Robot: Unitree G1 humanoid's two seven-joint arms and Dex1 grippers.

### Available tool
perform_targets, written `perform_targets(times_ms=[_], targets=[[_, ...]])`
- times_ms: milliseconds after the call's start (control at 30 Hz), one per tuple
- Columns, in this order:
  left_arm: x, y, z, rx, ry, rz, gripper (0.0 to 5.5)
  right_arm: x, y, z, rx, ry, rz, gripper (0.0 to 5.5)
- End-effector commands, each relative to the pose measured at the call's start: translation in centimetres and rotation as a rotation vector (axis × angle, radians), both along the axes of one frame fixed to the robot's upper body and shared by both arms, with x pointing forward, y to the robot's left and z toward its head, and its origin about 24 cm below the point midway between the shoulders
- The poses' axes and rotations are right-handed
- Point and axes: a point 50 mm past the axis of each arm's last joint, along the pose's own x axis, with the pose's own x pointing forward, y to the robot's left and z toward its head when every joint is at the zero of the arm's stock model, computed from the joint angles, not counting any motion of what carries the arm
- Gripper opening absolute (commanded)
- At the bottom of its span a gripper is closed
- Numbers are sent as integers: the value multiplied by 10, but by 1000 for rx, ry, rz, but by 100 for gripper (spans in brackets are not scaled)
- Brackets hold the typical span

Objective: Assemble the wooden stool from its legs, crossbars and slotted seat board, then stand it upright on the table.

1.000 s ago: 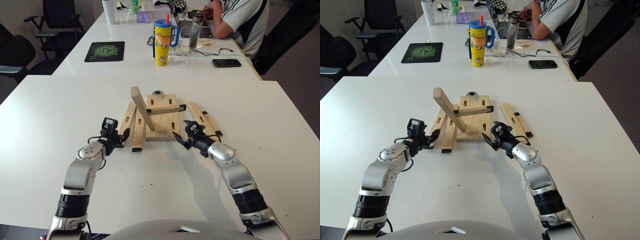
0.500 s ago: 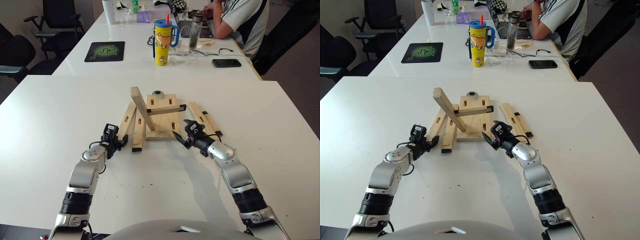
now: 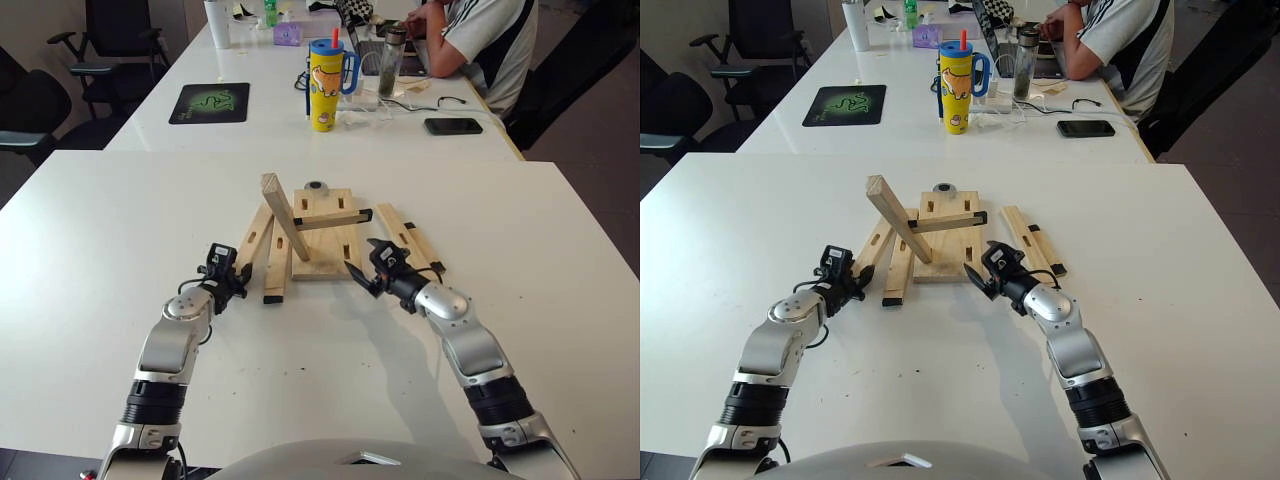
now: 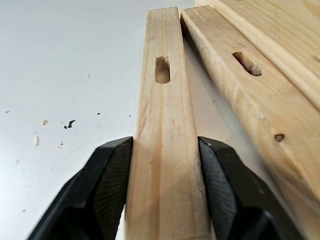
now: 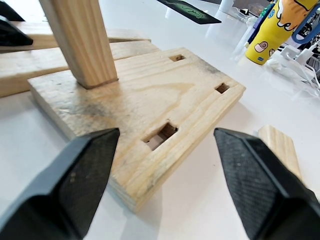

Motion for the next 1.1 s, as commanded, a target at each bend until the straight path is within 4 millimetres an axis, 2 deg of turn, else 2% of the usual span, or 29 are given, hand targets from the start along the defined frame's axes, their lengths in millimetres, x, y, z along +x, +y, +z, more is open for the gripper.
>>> perform_targets(times_ms=[33,133,267,367,433,467,533,600,700,800,900,1100], targets=[[5,1,11,-4,-74,18,204,4,-2,5,11,-16,-13,350],[13,7,30,-6,-182,38,204,9,-16,12,52,-8,-64,350],[25,15,63,4,-363,74,204,31,-48,30,77,-50,-169,350],[32,18,94,-2,-515,81,204,55,-65,63,168,-124,-249,350],[37,19,121,-12,-631,71,204,73,-69,104,289,-194,-290,350],[38,19,134,-7,-684,62,204,80,-67,128,360,-230,-284,350],[38,16,162,-10,-788,23,204,88,-50,178,527,-272,-211,350],[37,9,185,-18,-881,-25,204,86,-21,210,702,-209,-70,350],[33,-3,205,-28,-946,-97,204,80,24,221,866,42,138,350],[29,-18,210,-52,-955,-204,204,78,49,225,993,217,242,350],[29,-25,209,-49,-939,-274,204,74,60,238,1103,297,312,350],[25,-31,196,-42,-875,-373,204,74,60,257,1196,313,346,350]])
